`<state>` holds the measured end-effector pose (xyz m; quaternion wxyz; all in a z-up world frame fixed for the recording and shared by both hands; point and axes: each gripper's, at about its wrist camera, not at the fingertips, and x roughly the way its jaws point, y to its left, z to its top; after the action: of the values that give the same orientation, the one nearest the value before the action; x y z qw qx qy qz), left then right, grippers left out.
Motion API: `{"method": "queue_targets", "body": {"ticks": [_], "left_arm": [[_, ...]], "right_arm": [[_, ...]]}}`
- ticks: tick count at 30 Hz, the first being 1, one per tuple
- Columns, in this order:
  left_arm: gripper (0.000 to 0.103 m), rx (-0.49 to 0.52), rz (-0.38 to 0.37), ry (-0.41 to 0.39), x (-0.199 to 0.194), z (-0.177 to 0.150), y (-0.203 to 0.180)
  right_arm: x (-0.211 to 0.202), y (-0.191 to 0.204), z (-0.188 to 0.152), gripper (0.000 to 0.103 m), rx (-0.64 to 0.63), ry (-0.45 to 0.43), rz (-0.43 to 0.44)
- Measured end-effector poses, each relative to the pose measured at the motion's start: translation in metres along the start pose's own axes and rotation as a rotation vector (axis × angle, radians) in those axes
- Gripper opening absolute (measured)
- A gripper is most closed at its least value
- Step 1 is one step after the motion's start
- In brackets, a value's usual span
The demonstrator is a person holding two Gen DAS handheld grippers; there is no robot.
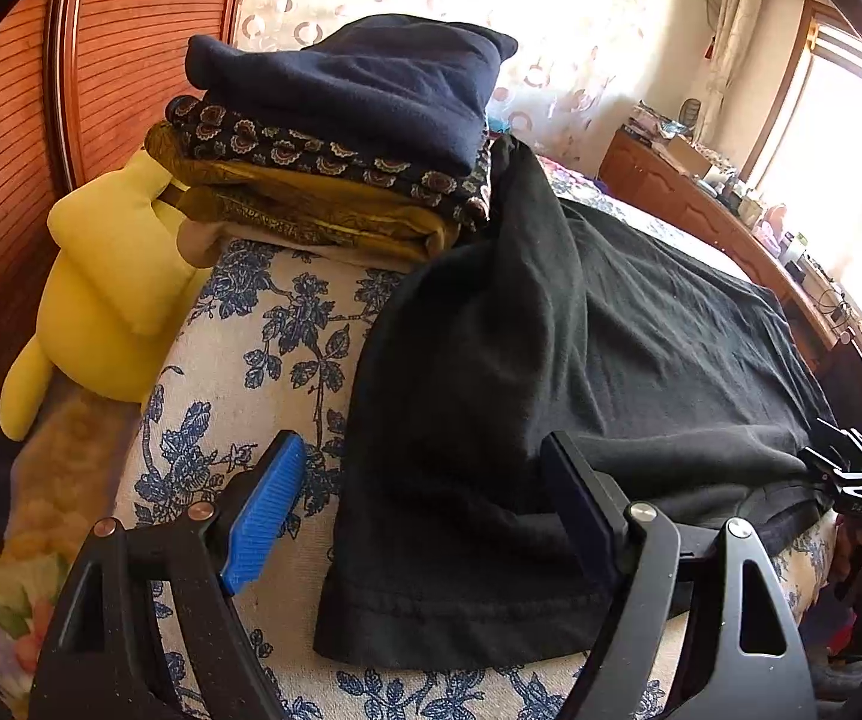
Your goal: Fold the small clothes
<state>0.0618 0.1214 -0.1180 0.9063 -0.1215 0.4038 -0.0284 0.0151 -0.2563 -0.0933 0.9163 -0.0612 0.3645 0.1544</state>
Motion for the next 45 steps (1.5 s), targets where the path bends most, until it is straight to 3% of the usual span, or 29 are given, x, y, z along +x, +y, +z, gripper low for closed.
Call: {"method": "queue_targets", "body": {"ticks": [5,7,10,13,15,17,22,27,30,35,41,44,45], "left_arm": [[0.081,0.013,-0.022,-0.005,0.001,-0.001,-0.003],[0.075,0.022,-0.033,-0.007,0.001,-0.001,-0.005],[0.053,0.041,-0.033,-0.004,0.001,-0.001,-0.008],[0.016,0.057,-0.073,0.006,0.001,0.000,-0.010],[0.011,0.072,-0.095,0.000,-0.002,0.001,-0.016],[0.010,0.099,-0.103,-0.020,-0.008,0.004,-0.028],[0.010,0.149,-0.206,-0.084,-0.028,0.028,-0.066],[0.009,0.250,-0.318,-0.133,-0.040,0.064,-0.131],[0.009,0.335,-0.415,-0.122,-0.044,0.078,-0.183],[0.009,0.480,-0.499,-0.130,-0.054,0.087,-0.259],[0.009,0.580,-0.552,-0.132,-0.055,0.100,-0.327],[0.010,0.593,-0.551,-0.073,-0.039,0.104,-0.343],[0.016,0.592,-0.546,-0.055,-0.035,0.102,-0.345]], "right_arm": [[-0.002,-0.002,-0.004,0.096,0.000,-0.007,0.002],[-0.002,-0.003,-0.004,0.096,0.001,-0.010,0.005],[-0.003,-0.004,-0.005,0.096,0.004,-0.012,0.008],[-0.003,-0.005,-0.005,0.096,0.006,-0.014,0.009],[-0.003,-0.006,-0.005,0.096,0.006,-0.014,0.010],[-0.003,-0.006,-0.005,0.096,0.004,-0.013,0.010],[-0.005,-0.009,-0.005,0.096,0.014,-0.017,0.012],[-0.014,-0.023,-0.005,0.096,0.059,-0.025,0.032],[-0.033,-0.038,-0.005,0.096,0.097,-0.071,0.025],[-0.066,-0.062,-0.008,0.096,0.106,-0.120,-0.006],[-0.094,-0.089,-0.019,0.096,0.151,-0.166,-0.050],[-0.102,-0.097,-0.024,0.096,0.177,-0.181,-0.064],[-0.103,-0.099,-0.026,0.096,0.184,-0.180,-0.065]]}}
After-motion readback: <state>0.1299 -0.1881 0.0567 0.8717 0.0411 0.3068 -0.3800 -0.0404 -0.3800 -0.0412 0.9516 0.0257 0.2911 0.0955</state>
